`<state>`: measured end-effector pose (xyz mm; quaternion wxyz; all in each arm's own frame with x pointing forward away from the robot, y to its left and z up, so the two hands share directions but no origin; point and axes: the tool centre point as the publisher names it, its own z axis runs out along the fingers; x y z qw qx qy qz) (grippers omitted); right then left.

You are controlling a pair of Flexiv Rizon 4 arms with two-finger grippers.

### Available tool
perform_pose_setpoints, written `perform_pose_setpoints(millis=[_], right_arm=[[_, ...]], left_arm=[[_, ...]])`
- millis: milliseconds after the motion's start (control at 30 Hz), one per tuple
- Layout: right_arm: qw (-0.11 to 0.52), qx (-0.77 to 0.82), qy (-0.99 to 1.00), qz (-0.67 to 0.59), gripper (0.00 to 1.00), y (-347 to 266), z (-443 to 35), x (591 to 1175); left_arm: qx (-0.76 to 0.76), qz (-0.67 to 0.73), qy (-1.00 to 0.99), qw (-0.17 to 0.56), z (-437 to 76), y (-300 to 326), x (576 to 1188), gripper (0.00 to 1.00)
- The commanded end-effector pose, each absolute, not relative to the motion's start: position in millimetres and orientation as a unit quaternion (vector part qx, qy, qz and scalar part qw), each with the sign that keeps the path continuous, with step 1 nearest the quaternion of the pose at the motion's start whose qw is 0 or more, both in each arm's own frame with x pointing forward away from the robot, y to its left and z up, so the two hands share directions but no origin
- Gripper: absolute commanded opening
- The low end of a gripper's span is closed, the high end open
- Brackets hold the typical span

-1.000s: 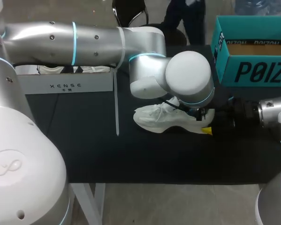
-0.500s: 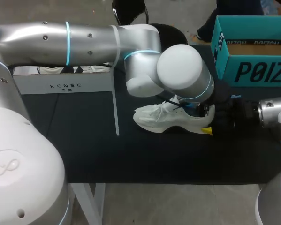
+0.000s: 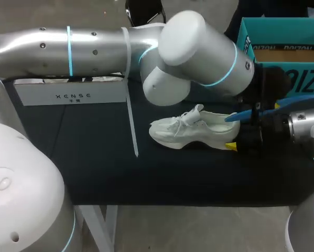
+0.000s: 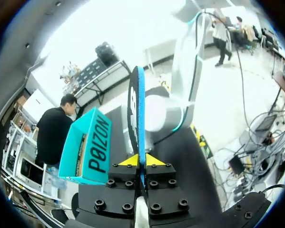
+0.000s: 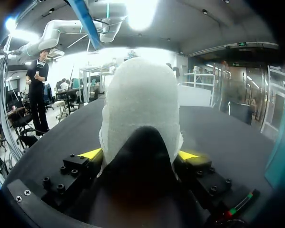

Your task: Take the shoe out of the shoebox, open the shoe tongue, remove and reinsert the insole, then place the shoe into the shoebox

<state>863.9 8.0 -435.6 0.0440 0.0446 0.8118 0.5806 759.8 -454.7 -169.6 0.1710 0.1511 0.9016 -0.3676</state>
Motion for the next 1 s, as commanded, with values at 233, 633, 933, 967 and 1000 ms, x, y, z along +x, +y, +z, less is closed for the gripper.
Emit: perform_pose_setpoints(millis=[233,633,933,967,1000], right_arm=[[0.044,0.045,0.813,0.579,0.00,9.4,-439.6,863.6],[0.044,0.045,0.813,0.579,0.00,9.4,-439.6,863.6],[0.044,0.045,0.813,0.579,0.00,9.4,-439.6,863.6],[0.044,0.045,0.813,0.579,0.00,9.4,-439.6,863.6],[0.044,0.045,0.813,0.579,0.00,9.4,-439.6,863.6]], left_arm=[[0.119,-0.454,0.882,0.043,-87.7,-363.3,760.9,0.00],[-0.046,-0.468,0.883,0.001,-109.9,-246.3,812.0,0.00],[-0.097,-0.526,0.840,-0.089,-123.5,-197.0,826.6,0.00],[-0.101,-0.532,0.836,-0.091,-122.6,-192.8,827.6,0.00],[-0.105,-0.535,0.833,-0.093,-120.9,-188.5,828.5,0.00]])
